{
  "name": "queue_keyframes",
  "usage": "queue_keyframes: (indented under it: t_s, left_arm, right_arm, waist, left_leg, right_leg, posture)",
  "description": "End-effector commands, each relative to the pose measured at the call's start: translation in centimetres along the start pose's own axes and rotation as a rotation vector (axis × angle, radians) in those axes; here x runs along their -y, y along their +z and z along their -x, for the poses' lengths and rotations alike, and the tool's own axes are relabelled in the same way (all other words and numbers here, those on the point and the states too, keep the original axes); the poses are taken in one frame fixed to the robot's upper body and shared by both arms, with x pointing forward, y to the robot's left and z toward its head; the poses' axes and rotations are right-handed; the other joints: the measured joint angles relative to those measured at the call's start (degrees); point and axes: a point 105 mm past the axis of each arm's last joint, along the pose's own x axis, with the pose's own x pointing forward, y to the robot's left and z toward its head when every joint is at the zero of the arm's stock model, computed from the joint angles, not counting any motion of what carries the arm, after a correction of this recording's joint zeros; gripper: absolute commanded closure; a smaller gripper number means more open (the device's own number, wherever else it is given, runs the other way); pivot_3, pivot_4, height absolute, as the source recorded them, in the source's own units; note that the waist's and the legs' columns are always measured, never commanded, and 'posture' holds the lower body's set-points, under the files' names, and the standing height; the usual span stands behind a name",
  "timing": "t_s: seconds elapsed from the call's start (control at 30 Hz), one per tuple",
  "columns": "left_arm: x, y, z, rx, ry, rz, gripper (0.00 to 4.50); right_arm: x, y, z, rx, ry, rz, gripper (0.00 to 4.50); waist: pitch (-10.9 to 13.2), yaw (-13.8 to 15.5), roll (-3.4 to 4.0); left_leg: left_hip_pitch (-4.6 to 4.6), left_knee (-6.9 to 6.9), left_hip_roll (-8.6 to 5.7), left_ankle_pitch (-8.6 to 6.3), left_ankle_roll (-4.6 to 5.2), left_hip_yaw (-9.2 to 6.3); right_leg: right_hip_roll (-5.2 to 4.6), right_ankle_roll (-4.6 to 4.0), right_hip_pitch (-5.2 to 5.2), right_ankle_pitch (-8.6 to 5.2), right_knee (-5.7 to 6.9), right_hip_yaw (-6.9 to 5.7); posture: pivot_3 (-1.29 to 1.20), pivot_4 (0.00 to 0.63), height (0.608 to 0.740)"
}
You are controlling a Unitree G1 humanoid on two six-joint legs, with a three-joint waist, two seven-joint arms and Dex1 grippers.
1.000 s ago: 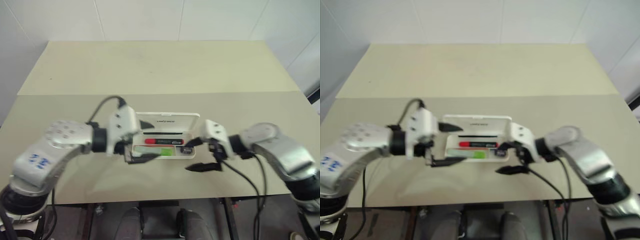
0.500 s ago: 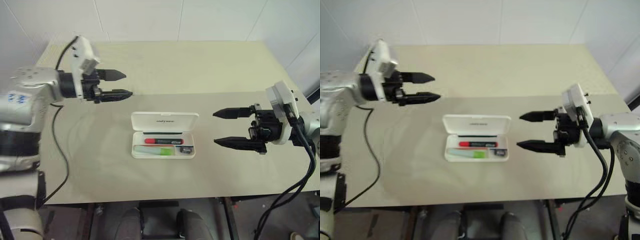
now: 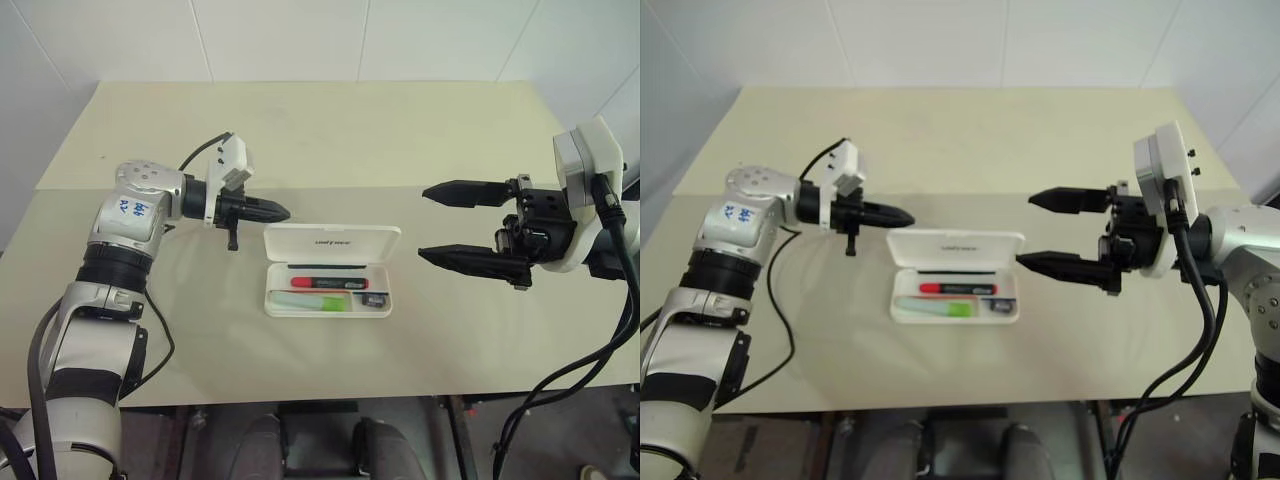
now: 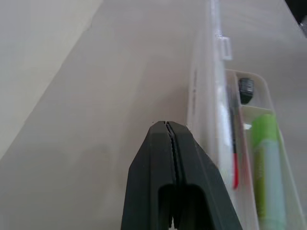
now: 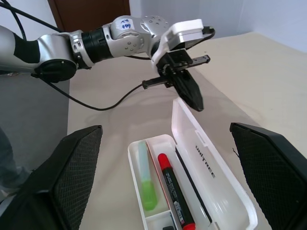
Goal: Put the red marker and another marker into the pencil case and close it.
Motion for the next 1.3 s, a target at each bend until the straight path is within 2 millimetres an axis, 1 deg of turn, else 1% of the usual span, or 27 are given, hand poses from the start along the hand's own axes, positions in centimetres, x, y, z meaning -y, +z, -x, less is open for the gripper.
queue_keyframes:
  t_s: [0.03, 0.13, 0.23, 0.3, 0.37, 0.47, 0.57, 0.63, 0.7, 0.77, 0.87, 0.97, 1.03, 1.1, 1.13, 1.2, 1.27, 1.3]
  left_arm:
    - [2.1, -0.3, 0.2, -0.052, -0.046, -0.066, 4.48]
    - [4.0, -0.2, 0.9, -0.016, -0.061, -0.05, 4.48]
    - [6.9, -1.2, 1.1, -0.046, -0.088, -0.031, 4.48]
    - [8.9, -2.9, 0.5, -0.126, -0.095, -0.046, 4.48]
    - [9.7, -4.6, -0.5, -0.207, -0.055, -0.079, 4.48]
    - [9.6, -6.3, -2.1, -0.268, 0.03, -0.131, 4.48]
    - [8.1, -8.0, -3.2, -0.351, 0.149, -0.217, 4.48]
    - [7.0, -8.7, -3.3, -0.395, 0.213, -0.272, 4.48]
    - [6.7, -9.0, -3.2, -0.399, 0.228, -0.276, 4.48]
    - [6.5, -9.4, -2.6, -0.431, 0.228, -0.299, 4.48]
    - [6.8, -8.8, -2.4, -0.373, 0.219, -0.237, 4.48]
    - [7.5, -6.2, -1.7, -0.242, 0.172, -0.182, 4.48]
    - [8.8, -4.7, -1.1, -0.148, 0.095, -0.126, 4.48]
    - [10.4, -2.3, 0.3, -0.027, -0.005, -0.056, 4.48]
    - [10.4, -0.7, 1.7, 0.034, -0.028, -0.056, 4.48]
    - [10.2, 1.5, 3.7, 0.118, -0.039, -0.077, 4.48]
    - [8.8, 3.7, 5.3, 0.202, 0.012, -0.1, 4.48]
    - [7.6, 4.6, 6.0, 0.235, 0.06, -0.113, 4.48]
  right_arm:
    - [-0.3, 1.2, 0.4, -0.002, -0.009, 0.066, 0.0]
    - [-0.2, 0.8, 0.5, -0.025, -0.014, 0.062, 0.0]
    - [0.0, -0.2, 0.5, -0.081, -0.033, 0.051, 0.0]
    - [0.2, -1.0, 0.6, -0.128, -0.047, 0.051, 0.0]
    - [0.4, -1.5, 0.7, -0.151, -0.056, 0.052, 0.0]
    - [0.5, -1.6, 0.5, -0.151, -0.054, 0.054, 0.0]
    - [0.5, -1.8, 0.4, -0.155, -0.05, 0.057, 0.0]
    - [0.6, -1.8, 0.4, -0.157, -0.048, 0.059, 0.0]
    - [0.8, -1.9, 0.3, -0.159, -0.048, 0.063, 0.0]
    - [0.8, -1.9, 0.3, -0.158, -0.045, 0.066, 0.0]
    - [0.8, -1.9, 0.2, -0.153, -0.038, 0.065, 0.0]
    - [1.0, -2.0, 0.1, -0.15, -0.031, 0.065, 0.0]
    - [1.2, -2.1, 0.0, -0.151, -0.031, 0.065, 0.0]
    - [1.4, -2.2, -0.1, -0.154, -0.029, 0.066, 0.0]
    - [1.5, -2.3, 0.0, -0.155, -0.029, 0.065, 0.0]
    - [1.8, -2.4, -0.1, -0.158, -0.03, 0.065, 0.0]
    - [1.9, -2.4, -0.2, -0.158, -0.028, 0.066, 0.0]
    - [1.9, -2.4, -0.3, -0.158, -0.027, 0.068, 0.0]
  waist:
    - [0.0, -0.3, 0.0]
    - [0.0, -0.5, 0.0]
    - [0.0, -1.0, 0.0]
    - [0.0, -1.2, 0.02]
    - [0.0, -1.2, 0.03]
    - [0.0, -0.7, 0.05]
    - [-0.1, 0.0, 0.12]
    - [-0.2, 0.3, 0.13]
    - [-0.3, 0.4, 0.27]
    - [-0.4, 0.3, 0.31]
    - [-0.5, 0.1, 0.43]
    - [-0.5, -0.4, 0.43]
    - [-0.5, -0.8, 0.43]
    - [-0.5, -1.1, 0.43]
    - [-0.5, -1.2, 0.43]
    - [-0.5, -1.3, 0.43]
    - [-0.5, -1.1, 0.43]
    - [-0.5, -0.9, 0.43]
  left_leg:
    - [0.01, -0.01, 0.01, 0.0, 0.0, 0.0]
    - [0.01, 0.05, 0.07, 0.0, 0.0, -0.03]
    - [0.03, 0.04, 0.07, 0.0, 0.01, -0.05]
    - [0.04, -0.04, 0.07, 0.0, 0.01, -0.06]
    - [0.07, -0.04, 0.07, 0.0, 0.01, -0.06]
    - [0.1, 0.02, 0.04, -0.01, 0.03, -0.09]
    - [0.16, 0.18, 0.0, -0.08, 0.16, -0.11]
    - [0.15, 0.27, 0.03, -0.14, 0.28, -0.12]
    - [0.17, 0.31, 0.03, -0.21, 0.4, -0.14]
    - [0.17, 0.34, 0.03, -0.23, 0.43, -0.13]
    - [0.18, 0.34, 0.08, -0.23, 0.44, -0.13]
    - [0.16, 0.34, 0.18, -0.23, 0.43, -0.1]
    - [0.11, 0.31, 0.21, -0.23, 0.42, -0.08]
    - [0.08, 0.28, 0.27, -0.24, 0.4, -0.07]
    - [0.06, 0.26, 0.3, -0.24, 0.39, -0.07]
    - [0.07, 0.23, 0.32, -0.12, 0.17, -0.07]
    - [0.09, 0.24, 0.26, -0.09, 0.11, -0.06]
    - [0.08, 0.25, 0.24, -0.08, 0.11, -0.09]
  right_leg:
    - [0.0, 0.0, 0.0, 0.0, 0.01, 0.01]
    - [0.03, -0.01, 0.0, 0.0, 0.06, 0.0]
    - [-0.01, -0.01, 0.05, 0.0, 0.05, 0.01]
    - [-0.02, -0.01, 0.05, 0.0, 0.0, 0.02]
    - [-0.02, -0.01, 0.06, 0.0, 0.01, 0.03]
    - [-0.03, -0.03, 0.08, -0.01, -0.14, 0.03]
    - [-0.07, -0.04, 0.16, -0.01, -0.04, 0.04]
    - [-0.03, -0.08, 0.13, 0.01, 0.04, 0.04]
    - [-0.08, -0.08, 0.19, 0.02, 0.03, 0.02]
    - [-0.08, -0.09, 0.19, 0.02, 0.04, 0.02]
    - [-0.06, -0.11, 0.19, 0.03, 0.05, 0.03]
    - [0.0, -0.14, 0.14, 0.04, 0.06, 0.03]
    - [0.02, -0.16, 0.07, 0.04, 0.05, 0.02]
    - [0.0, -0.16, 0.06, 0.04, 0.02, 0.02]
    - [-0.01, -0.15, 0.06, 0.04, 0.02, 0.02]
    - [0.0, -0.15, 0.06, 0.04, 0.01, 0.01]
    - [0.04, -0.17, 0.07, 0.03, -0.05, 0.0]
    - [0.04, -0.17, 0.07, 0.03, -0.04, -0.04]
  posture:
    - [0.0, 0.15, 0.74]
    - [0.0, 0.15, 0.74]
    - [0.0, 0.15, 0.74]
    - [0.0, 0.15, 0.74]
    - [0.0, 0.15, 0.74]
    - [0.0, 0.15, 0.74]
    - [0.0, 0.15, 0.74]
    - [0.0, 0.15, 0.74]
    - [0.0, 0.15, 0.74]
    - [0.0, 0.15, 0.74]
    - [0.0, 0.15, 0.74]
    - [0.0, 0.15, 0.74]
    - [0.0, 0.15, 0.74]
    - [0.0, 0.15, 0.74]
    - [0.0, 0.15, 0.74]
    - [0.0, 0.15, 0.74]
    - [0.0, 0.15, 0.74]
    - [0.0, 0.15, 0.74]
